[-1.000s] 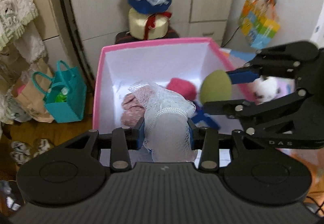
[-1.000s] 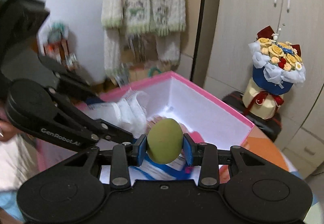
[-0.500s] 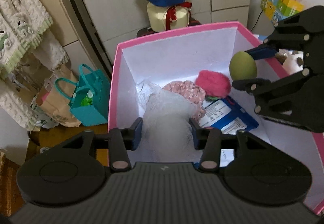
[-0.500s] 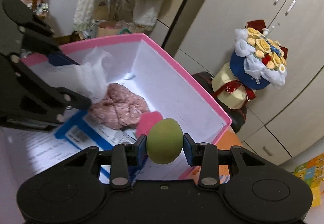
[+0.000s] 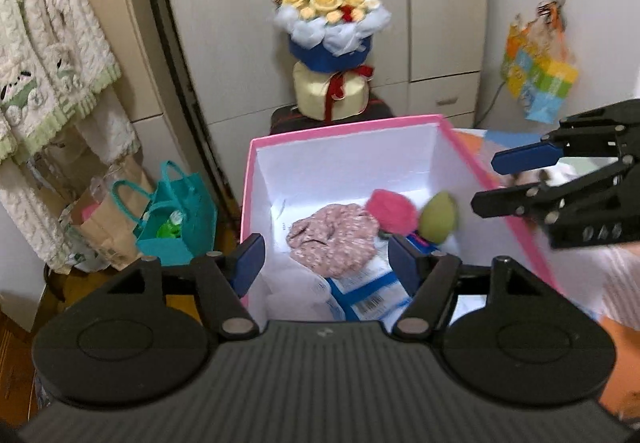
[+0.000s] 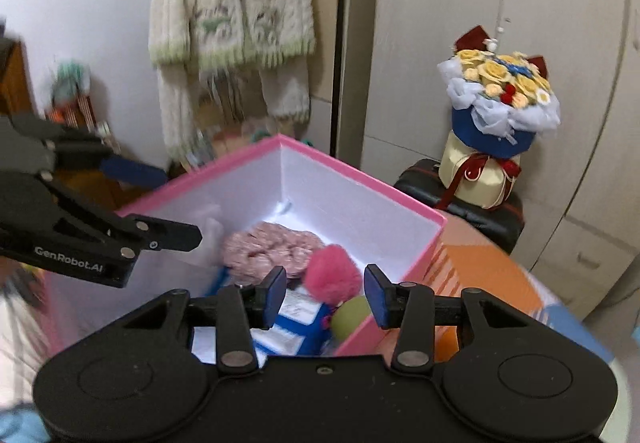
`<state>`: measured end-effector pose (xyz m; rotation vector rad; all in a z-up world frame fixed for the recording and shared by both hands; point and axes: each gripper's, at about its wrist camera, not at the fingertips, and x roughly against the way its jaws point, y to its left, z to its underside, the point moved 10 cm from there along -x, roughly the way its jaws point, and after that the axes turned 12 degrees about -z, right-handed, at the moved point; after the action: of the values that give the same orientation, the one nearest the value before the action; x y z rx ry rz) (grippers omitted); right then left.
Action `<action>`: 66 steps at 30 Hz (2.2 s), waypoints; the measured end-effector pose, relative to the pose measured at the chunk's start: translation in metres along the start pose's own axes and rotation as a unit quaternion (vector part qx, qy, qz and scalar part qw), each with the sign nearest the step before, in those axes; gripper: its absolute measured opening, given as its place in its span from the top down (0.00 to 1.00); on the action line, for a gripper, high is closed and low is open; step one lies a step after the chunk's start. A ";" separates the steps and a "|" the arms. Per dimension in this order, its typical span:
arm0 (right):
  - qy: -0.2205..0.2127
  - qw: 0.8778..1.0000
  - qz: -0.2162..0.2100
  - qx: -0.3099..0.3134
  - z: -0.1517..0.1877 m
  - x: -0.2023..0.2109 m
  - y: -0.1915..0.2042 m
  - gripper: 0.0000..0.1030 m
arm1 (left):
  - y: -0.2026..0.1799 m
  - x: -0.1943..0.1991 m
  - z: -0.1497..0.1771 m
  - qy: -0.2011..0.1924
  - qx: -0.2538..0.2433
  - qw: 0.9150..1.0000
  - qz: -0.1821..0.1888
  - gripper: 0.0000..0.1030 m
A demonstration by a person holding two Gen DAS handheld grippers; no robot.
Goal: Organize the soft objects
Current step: 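Withdraw both grippers from the box toward the plush toys on the table, then grasp the lavender plush bear with the left gripper, right gripper pressing alongside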
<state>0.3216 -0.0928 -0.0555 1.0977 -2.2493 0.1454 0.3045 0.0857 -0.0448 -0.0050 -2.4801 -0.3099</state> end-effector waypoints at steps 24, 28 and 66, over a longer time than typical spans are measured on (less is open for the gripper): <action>-0.015 0.999 0.002 -0.030 0.075 0.165 0.037 0.31 | -0.044 0.160 0.024 -0.083 -0.039 0.993 0.072 0.25; -0.007 1.000 0.013 -0.016 0.093 0.180 0.038 0.26 | -0.077 0.168 0.034 -0.059 -0.051 0.989 0.123 0.22; -0.028 0.994 0.109 0.011 0.158 0.098 -0.141 0.12 | -0.290 -0.024 0.010 0.050 0.061 0.971 0.226 0.27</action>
<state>0.3048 -0.3061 -0.1481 0.8752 -2.4200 0.2330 0.2951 -0.1926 -0.1310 -0.4844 -2.3103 0.0373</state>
